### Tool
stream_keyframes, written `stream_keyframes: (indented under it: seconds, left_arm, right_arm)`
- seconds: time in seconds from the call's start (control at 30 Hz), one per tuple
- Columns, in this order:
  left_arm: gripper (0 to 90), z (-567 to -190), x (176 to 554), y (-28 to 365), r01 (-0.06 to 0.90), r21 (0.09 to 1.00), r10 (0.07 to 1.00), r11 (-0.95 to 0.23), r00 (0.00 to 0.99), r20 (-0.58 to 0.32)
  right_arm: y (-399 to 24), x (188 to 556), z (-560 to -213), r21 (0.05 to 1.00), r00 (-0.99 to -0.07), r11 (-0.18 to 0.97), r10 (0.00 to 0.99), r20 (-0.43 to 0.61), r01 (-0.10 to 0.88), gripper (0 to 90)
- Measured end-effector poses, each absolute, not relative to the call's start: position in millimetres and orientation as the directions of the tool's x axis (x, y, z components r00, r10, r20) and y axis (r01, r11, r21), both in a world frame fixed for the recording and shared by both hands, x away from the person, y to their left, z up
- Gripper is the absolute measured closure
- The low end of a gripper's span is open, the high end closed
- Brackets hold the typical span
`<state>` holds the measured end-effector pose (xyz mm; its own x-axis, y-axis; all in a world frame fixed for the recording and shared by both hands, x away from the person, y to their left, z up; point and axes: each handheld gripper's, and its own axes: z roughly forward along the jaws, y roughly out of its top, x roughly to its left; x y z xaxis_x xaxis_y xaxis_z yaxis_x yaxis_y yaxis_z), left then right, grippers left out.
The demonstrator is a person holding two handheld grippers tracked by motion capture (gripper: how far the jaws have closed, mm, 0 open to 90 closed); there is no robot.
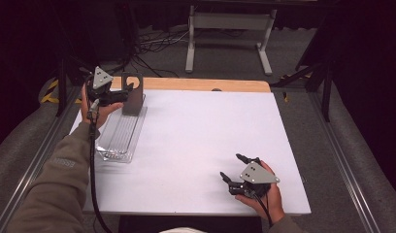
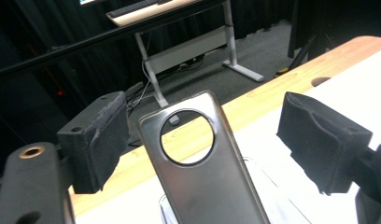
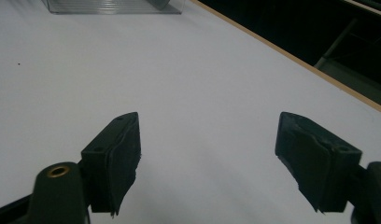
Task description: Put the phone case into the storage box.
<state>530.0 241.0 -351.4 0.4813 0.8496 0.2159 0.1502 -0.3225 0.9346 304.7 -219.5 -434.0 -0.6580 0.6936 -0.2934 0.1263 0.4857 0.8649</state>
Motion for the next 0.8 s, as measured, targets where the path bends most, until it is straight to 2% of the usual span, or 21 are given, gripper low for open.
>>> stream_keyframes:
  seconds: [0.8]
  left_arm:
    - [10.9,-342.8,478.7,216.8,0.047,0.947,0.772,-0.318,0.593,0.23]
  right_arm:
    - [-220.6,312.3,-427.6,0.878,-0.655,0.467,0.697,-0.292,0.105,23.1]
